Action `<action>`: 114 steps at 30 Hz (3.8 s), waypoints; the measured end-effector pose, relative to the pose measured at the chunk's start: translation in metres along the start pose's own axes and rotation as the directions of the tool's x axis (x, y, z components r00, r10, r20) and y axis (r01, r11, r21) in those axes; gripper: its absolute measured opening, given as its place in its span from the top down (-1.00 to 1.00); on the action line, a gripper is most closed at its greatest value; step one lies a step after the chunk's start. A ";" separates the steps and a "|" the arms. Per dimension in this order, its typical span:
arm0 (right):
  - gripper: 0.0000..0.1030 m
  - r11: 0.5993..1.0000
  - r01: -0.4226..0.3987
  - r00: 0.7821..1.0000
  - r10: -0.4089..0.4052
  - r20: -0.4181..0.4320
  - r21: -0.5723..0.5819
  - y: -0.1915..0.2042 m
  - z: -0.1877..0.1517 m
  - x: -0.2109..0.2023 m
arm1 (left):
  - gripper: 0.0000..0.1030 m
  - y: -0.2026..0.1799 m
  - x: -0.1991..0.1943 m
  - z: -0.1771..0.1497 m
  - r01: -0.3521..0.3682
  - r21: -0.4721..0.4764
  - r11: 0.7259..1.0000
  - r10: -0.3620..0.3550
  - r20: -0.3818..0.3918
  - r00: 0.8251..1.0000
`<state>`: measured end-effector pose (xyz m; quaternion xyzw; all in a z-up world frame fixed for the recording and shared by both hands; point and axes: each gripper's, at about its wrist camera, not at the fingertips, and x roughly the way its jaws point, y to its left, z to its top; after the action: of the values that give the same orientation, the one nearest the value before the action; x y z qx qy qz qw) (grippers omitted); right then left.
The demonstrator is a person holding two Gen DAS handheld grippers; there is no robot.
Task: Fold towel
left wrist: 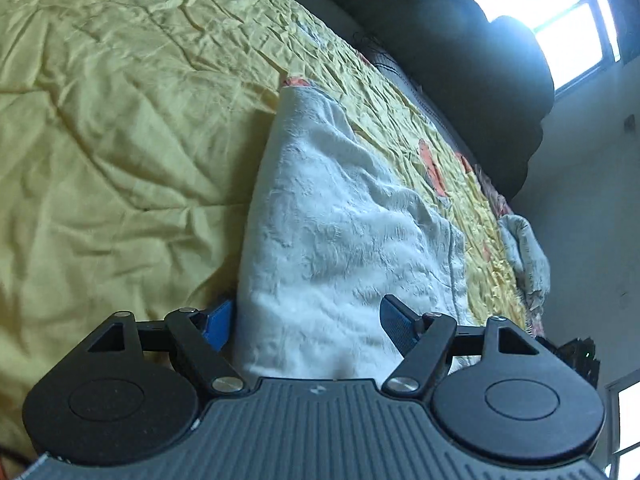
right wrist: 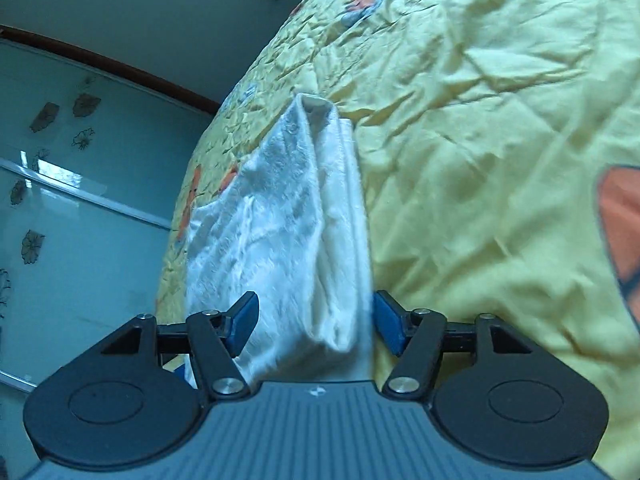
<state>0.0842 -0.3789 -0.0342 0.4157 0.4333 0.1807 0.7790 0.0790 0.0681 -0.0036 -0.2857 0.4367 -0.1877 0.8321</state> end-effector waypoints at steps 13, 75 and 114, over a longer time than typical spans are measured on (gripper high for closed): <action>0.28 0.948 0.148 0.988 -0.156 -0.006 -0.282 0.034 -0.006 0.015 | -0.02 -0.033 0.015 -0.011 -0.208 0.279 0.937 0.196 0.071 0.978; -1.00 0.621 0.637 0.771 -0.505 0.388 -0.458 0.105 -0.178 0.037 | -1.00 -0.072 -0.007 -0.122 -0.461 0.459 0.759 0.422 0.192 0.886; -1.00 0.622 0.636 0.772 -0.500 0.394 -0.457 0.105 -0.180 0.037 | -1.00 -0.070 -0.004 -0.120 -0.471 0.465 0.749 0.422 0.213 0.881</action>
<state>-0.0352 -0.2050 -0.0197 0.0230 0.3761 -0.0053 0.9263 -0.0278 -0.0208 -0.0104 0.0460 0.3879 -0.0770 0.9173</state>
